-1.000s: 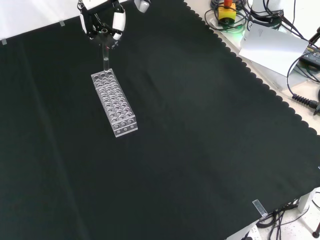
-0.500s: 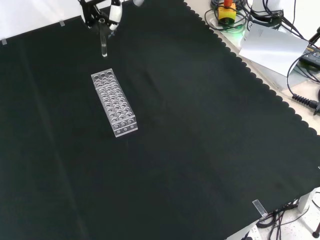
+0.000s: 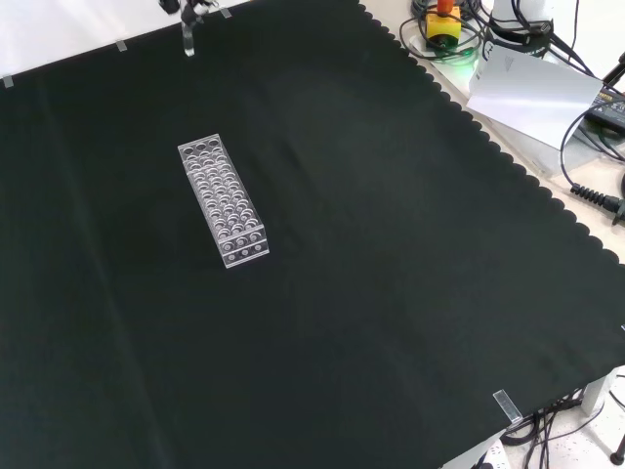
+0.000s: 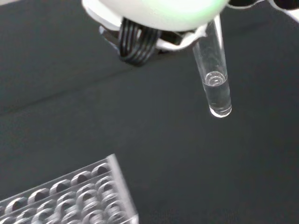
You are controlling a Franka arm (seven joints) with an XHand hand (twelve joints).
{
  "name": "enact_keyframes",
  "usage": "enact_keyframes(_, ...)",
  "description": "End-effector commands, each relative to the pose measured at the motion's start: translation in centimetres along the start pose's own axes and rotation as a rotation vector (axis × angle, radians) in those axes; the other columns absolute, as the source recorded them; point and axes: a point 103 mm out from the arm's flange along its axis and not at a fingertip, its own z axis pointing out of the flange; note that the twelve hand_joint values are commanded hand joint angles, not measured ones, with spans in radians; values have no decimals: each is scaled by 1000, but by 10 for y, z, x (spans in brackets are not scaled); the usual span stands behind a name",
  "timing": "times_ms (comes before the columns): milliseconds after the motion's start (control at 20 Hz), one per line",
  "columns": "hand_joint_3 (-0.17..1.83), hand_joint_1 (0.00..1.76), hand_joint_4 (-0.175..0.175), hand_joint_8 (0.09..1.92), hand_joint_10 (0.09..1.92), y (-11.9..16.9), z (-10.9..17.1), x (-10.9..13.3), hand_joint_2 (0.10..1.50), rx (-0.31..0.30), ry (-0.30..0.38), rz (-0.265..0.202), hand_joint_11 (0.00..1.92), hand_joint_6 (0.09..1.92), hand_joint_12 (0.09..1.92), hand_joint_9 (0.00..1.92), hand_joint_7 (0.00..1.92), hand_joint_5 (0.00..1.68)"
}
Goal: Shake the test tube.
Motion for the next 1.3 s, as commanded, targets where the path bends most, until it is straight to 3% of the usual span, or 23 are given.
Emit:
enact_keyframes(50,600,1228,-175,447,419,6,-10,-9,661,-19,1,9,1199,478,902,1657,1750,1359)
enact_keyframes(300,601,1228,-175,448,419,-3,0,29,661,6,24,-70,1198,478,903,1656,1750,1359)
enact_keyframes(850,601,1228,-175,449,418,-45,15,154,661,91,156,-293,1198,478,904,1657,1749,1359)
enact_keyframes(1050,601,1228,-175,449,418,-54,8,177,661,85,176,-358,1197,478,905,1657,1749,1359)
enact_keyframes(1300,602,1228,-175,449,418,-53,4,175,661,74,167,-361,1197,477,905,1657,1748,1360)
